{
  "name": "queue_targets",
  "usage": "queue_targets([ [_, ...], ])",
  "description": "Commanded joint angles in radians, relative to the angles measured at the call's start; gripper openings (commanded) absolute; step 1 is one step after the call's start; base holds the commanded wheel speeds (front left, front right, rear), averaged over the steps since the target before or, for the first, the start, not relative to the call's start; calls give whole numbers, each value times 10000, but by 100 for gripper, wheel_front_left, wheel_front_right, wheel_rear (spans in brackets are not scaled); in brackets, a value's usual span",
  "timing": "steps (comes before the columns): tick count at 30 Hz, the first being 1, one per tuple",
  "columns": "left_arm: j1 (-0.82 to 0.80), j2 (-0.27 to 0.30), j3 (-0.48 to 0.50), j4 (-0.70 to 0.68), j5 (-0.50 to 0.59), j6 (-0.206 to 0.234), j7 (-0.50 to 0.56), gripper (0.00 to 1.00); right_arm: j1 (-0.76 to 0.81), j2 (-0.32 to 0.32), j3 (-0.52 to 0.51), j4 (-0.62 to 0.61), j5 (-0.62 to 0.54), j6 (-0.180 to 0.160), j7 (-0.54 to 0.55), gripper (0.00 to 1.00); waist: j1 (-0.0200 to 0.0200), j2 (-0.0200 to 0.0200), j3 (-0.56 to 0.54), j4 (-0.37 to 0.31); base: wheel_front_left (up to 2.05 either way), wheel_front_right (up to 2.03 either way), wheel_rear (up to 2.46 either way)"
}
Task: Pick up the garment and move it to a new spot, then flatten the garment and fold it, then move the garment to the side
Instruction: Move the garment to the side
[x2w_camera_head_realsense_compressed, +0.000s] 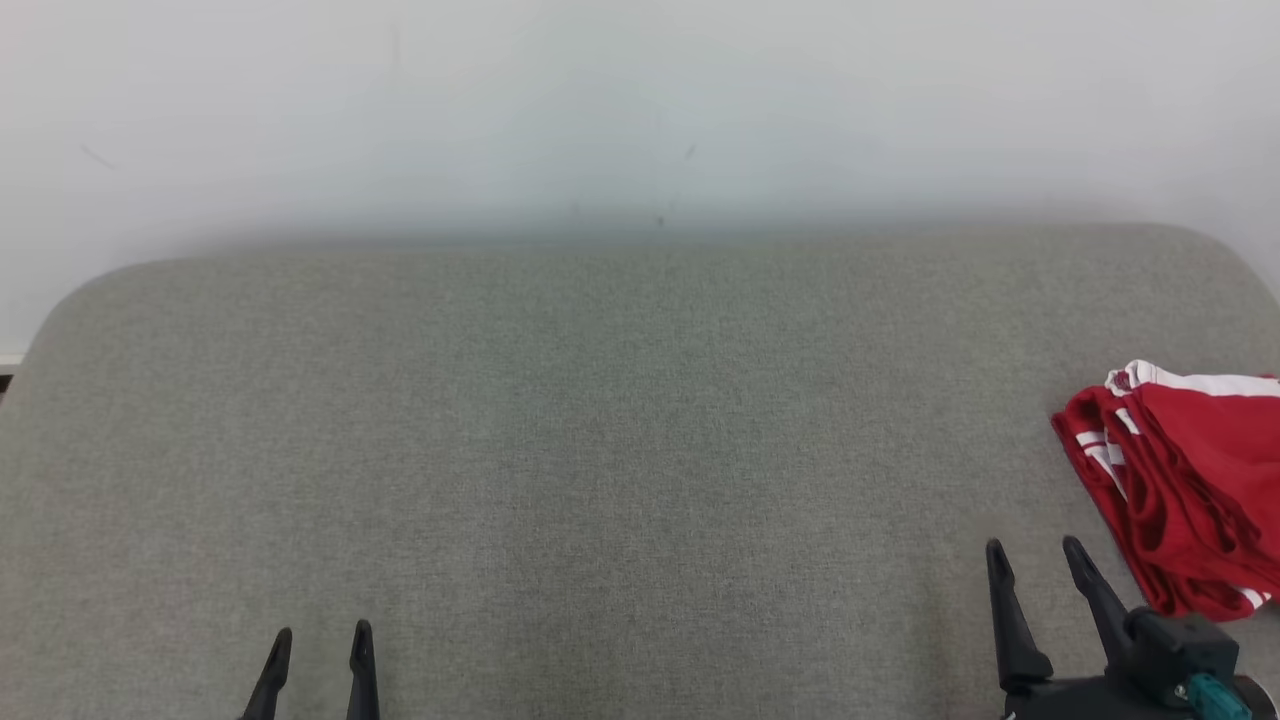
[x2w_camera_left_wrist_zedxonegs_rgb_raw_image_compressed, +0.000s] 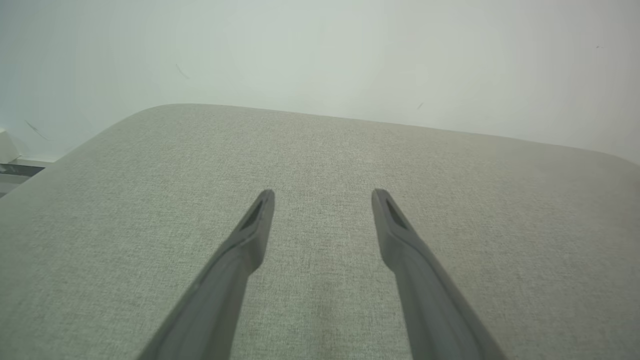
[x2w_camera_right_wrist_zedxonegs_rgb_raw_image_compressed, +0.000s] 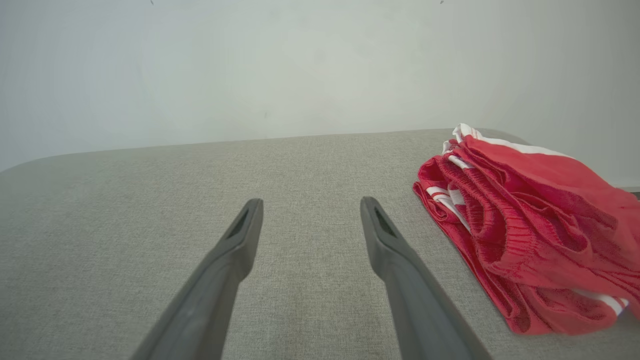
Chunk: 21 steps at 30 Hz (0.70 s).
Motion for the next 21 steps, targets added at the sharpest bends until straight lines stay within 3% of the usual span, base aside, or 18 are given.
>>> queue_targets([
  [1,144,28,28,113,18,-65,-22,100,186,106,-172,154,-139,-1,-201,100,2,1,-244,123,0,0,0],
  [21,-29,240,-160,523,-193,-49,-22,100,764,397,117,500,-203,-1,-528,100,2,1,-587,104,0,0,0],
])
